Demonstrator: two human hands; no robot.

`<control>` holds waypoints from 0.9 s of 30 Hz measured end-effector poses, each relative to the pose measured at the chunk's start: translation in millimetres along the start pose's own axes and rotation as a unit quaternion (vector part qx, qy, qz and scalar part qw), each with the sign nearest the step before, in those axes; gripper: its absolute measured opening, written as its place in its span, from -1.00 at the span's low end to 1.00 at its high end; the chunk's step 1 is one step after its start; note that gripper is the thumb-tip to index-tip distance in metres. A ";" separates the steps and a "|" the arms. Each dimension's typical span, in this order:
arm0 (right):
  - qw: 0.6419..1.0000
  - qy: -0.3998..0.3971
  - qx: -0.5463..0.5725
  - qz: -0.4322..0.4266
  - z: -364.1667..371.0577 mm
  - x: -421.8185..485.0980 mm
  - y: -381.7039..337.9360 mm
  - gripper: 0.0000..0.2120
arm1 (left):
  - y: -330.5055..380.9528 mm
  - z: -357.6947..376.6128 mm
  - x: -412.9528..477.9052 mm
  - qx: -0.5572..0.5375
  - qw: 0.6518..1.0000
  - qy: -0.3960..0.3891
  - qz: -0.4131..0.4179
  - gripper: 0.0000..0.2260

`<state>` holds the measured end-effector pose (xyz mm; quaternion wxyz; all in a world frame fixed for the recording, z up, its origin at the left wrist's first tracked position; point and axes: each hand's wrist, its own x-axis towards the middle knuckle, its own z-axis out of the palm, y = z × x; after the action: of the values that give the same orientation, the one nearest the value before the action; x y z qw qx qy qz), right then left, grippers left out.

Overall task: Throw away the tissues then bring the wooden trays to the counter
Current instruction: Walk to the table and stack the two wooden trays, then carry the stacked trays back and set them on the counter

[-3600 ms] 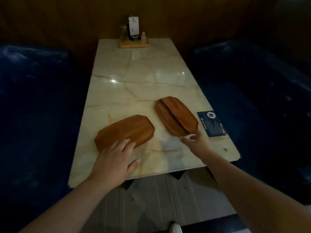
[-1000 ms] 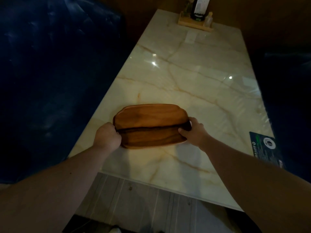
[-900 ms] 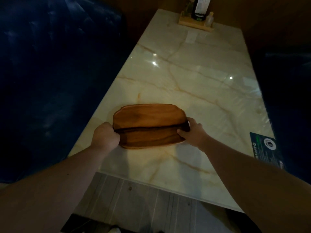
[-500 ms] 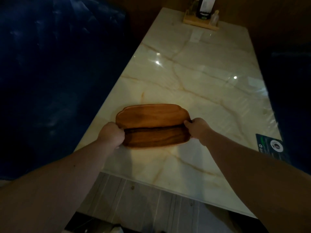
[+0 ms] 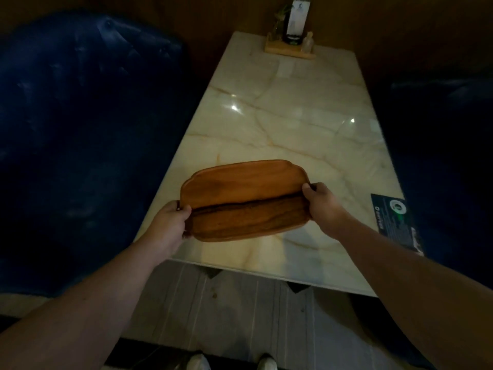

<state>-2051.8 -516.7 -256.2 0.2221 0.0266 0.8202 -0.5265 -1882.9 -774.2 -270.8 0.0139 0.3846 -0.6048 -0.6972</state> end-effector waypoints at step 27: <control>0.945 -0.296 0.018 -0.137 31.6 -267.3 -107.8 -0.73 | -23.0 -118.2 -358.3 -0.087 0.949 0.290 0.090 -0.80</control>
<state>-1830.6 -541.4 -70.4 0.3805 -0.2390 0.7038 -0.5503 -1555.1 -692.9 -101.0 0.2851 0.5114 -0.5439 -0.6011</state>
